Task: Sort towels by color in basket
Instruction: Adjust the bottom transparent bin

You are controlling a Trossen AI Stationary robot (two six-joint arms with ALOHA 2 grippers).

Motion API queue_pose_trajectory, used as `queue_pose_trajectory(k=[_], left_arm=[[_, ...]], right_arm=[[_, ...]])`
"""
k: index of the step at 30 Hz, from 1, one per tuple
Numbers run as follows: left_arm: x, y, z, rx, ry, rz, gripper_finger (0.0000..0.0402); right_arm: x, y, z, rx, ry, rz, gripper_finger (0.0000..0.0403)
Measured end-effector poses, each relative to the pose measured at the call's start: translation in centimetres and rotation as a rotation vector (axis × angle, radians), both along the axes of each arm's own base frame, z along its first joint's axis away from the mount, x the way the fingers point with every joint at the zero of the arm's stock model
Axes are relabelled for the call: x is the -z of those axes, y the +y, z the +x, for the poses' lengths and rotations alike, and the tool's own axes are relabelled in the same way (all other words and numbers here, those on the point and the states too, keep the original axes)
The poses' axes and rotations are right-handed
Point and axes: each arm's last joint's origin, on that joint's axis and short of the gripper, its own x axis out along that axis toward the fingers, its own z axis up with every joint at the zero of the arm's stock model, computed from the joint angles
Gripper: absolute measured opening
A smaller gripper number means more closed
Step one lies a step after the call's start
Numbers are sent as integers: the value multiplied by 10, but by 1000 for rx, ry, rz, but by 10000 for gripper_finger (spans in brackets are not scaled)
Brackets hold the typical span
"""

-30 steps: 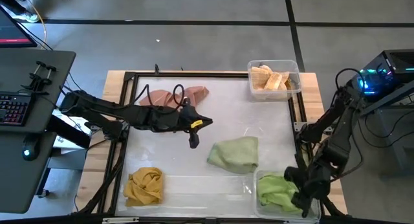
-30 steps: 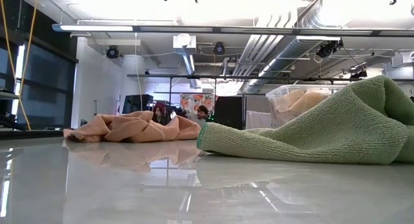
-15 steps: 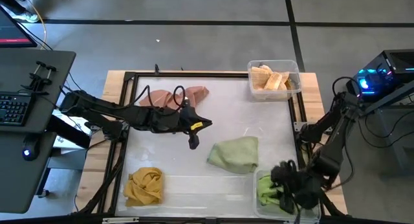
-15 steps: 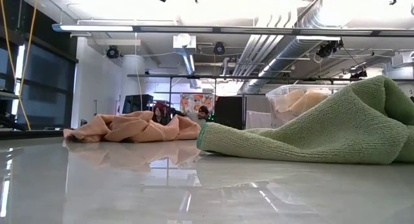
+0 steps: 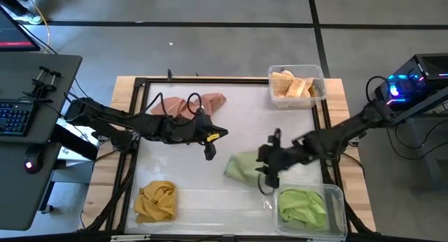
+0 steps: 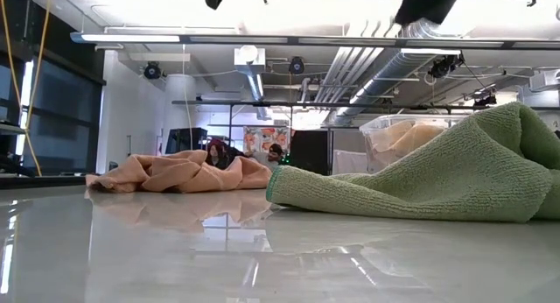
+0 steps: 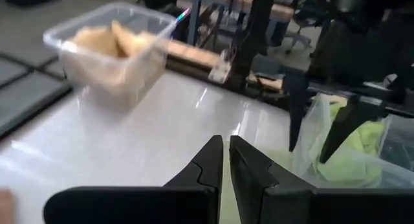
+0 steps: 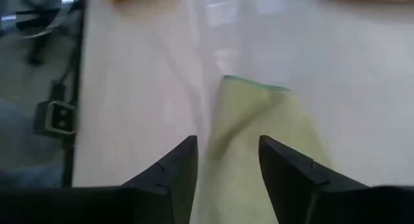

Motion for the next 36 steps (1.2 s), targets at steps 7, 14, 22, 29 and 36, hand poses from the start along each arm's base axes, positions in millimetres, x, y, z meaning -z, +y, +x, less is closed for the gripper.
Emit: queue_pose_trajectory(k=[7,14,22,29,36], left_arm=[[19,2,-10,-95,173,-134,16],[27,3,-17,-131,267,-198,16],[27,5,-17,-138,264,-199,16],[27,6,-16,-141,258,-200,16],[27,5,-16,-140,256,-200,16]], right_arm=[[36,-26,12,-144,12,48,234],[83,-37,-6,-247,144,-41,261],[131,-47,-32,-179,315,36,260],[121,-46,-31,-150,320,99,242],[89,-44,-21,-115,312,87,221]])
